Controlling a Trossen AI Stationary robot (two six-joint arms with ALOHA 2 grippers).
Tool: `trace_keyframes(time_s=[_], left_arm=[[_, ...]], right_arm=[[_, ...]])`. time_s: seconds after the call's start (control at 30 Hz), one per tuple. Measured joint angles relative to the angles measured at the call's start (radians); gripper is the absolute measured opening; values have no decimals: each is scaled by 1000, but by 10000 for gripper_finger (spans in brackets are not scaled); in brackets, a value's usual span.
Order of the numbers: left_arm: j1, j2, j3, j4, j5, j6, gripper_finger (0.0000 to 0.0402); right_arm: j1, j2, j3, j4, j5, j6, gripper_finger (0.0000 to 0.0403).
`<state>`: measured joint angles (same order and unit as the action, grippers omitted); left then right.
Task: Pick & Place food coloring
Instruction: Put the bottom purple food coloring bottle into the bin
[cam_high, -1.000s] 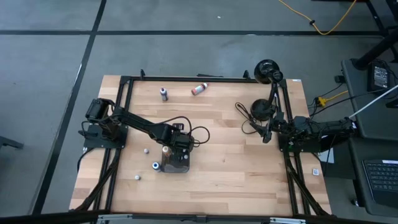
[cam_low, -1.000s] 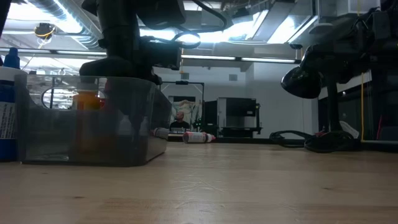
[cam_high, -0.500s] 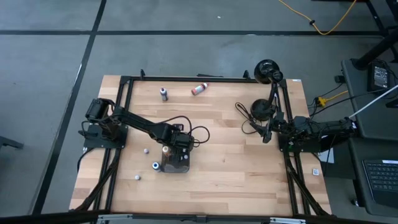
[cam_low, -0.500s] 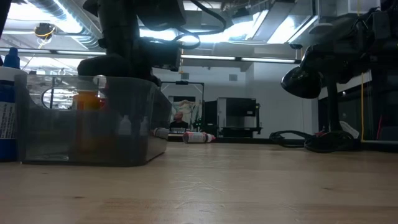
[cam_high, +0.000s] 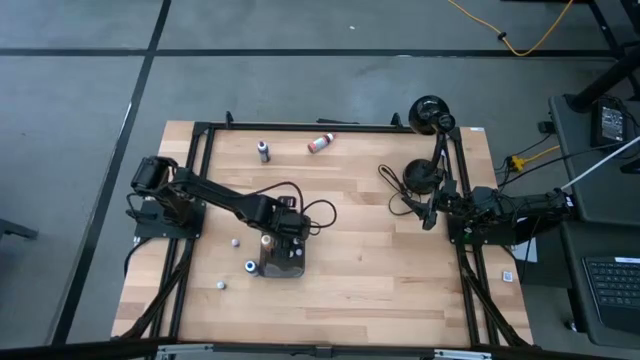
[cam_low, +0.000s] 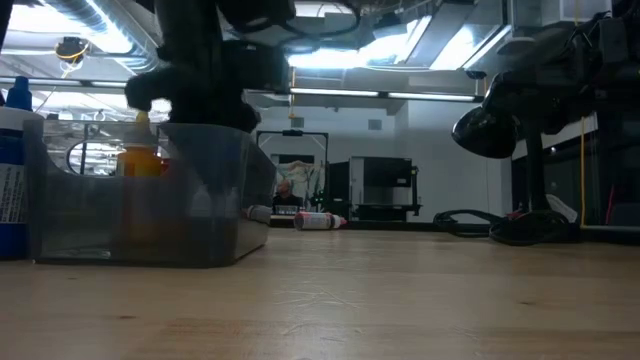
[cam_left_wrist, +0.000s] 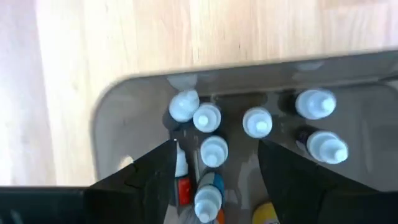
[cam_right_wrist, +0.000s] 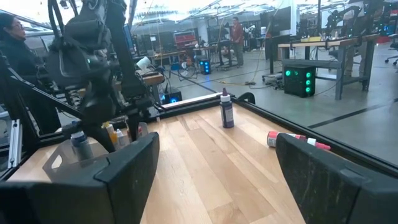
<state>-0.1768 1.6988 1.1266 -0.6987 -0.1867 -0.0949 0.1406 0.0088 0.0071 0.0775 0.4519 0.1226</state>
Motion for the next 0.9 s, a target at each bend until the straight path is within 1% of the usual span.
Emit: trace_keyframes(time_s=[0.17, 0.27, 0.37, 0.47, 0.7, 0.9], left_arm=[[0, -59, 33, -49, -3, 13, 240], [0, -117, 48, -89, -6, 2, 241], [0, -183, 55, -131, -21, -44, 238], [0, -251, 57, -190, -32, -111, 236], [11, -397, 57, -417, -39, -333, 235], [5, -476, 57, -592, -33, -500, 235]], right_arm=[[0, 0, 0, 0, 0, 0, 323], [0, 0, 0, 0, 0, 0, 323], [0, 0, 0, 0, 0, 0, 323], [0, 0, 0, 0, 0, 0, 323], [0, 0, 0, 0, 0, 0, 323], [0, 0, 0, 0, 0, 0, 323]])
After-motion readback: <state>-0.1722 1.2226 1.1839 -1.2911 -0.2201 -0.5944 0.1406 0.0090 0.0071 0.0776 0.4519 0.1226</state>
